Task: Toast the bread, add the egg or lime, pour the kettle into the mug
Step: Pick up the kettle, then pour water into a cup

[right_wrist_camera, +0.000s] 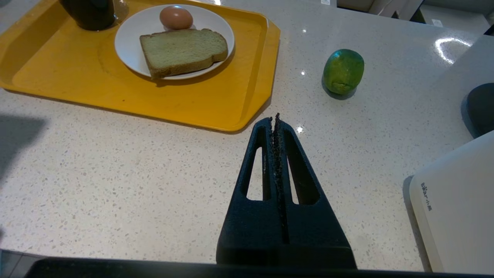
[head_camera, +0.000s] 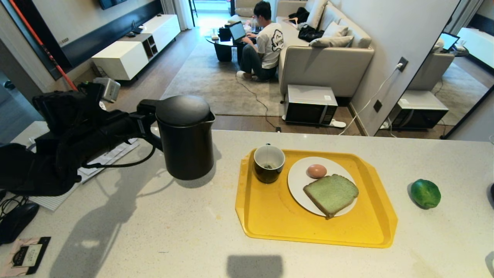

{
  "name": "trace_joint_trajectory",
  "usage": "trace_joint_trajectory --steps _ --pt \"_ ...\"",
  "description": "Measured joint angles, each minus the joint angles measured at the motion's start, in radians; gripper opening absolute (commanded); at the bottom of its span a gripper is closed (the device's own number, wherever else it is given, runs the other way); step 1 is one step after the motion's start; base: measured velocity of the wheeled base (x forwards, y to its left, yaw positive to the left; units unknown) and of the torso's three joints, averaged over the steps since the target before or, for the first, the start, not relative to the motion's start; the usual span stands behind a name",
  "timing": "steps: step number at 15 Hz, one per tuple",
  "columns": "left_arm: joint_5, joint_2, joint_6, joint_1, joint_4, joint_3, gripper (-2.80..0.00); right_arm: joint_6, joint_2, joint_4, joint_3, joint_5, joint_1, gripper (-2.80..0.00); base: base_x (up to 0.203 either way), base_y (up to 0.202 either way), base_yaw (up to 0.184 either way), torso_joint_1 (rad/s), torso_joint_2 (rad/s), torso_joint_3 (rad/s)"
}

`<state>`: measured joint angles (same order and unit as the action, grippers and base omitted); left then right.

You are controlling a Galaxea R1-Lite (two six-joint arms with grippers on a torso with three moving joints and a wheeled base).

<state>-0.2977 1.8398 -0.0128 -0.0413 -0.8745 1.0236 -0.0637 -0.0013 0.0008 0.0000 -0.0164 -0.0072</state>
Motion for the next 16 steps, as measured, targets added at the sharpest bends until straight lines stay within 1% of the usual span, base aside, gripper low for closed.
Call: trace_joint_trajectory --steps 3,5,10,12,13,16 --pt "0.001 -0.005 0.007 0.005 0.024 0.077 -2.80 0.000 0.000 -0.001 0.000 0.000 0.000 -2.80 0.000 0.000 0.000 0.000 0.00 0.000" --pt "0.000 -0.014 0.008 0.004 0.069 0.122 -2.80 0.000 0.000 0.000 0.000 0.000 0.000 -2.80 0.000 0.000 0.000 0.000 0.00 0.000" --pt "0.003 -0.070 0.016 0.007 0.280 0.298 -2.80 0.000 0.000 0.000 0.000 0.000 0.000 -2.80 0.000 0.000 0.000 0.000 0.00 0.000" --pt "0.001 -0.088 0.063 0.020 0.324 0.330 -2.80 0.000 0.000 0.000 0.000 0.000 0.000 -2.80 0.000 0.000 0.000 0.000 0.00 0.000" --pt "0.000 -0.093 0.093 0.023 0.337 0.336 -2.80 0.000 0.000 0.000 0.000 0.000 0.000 -2.80 0.000 0.000 0.000 0.000 0.00 0.000" --pt "-0.008 -0.095 0.153 0.027 0.373 0.342 -2.80 0.000 0.000 0.000 0.000 0.000 0.000 -2.80 0.000 0.000 0.000 0.000 0.00 0.000"
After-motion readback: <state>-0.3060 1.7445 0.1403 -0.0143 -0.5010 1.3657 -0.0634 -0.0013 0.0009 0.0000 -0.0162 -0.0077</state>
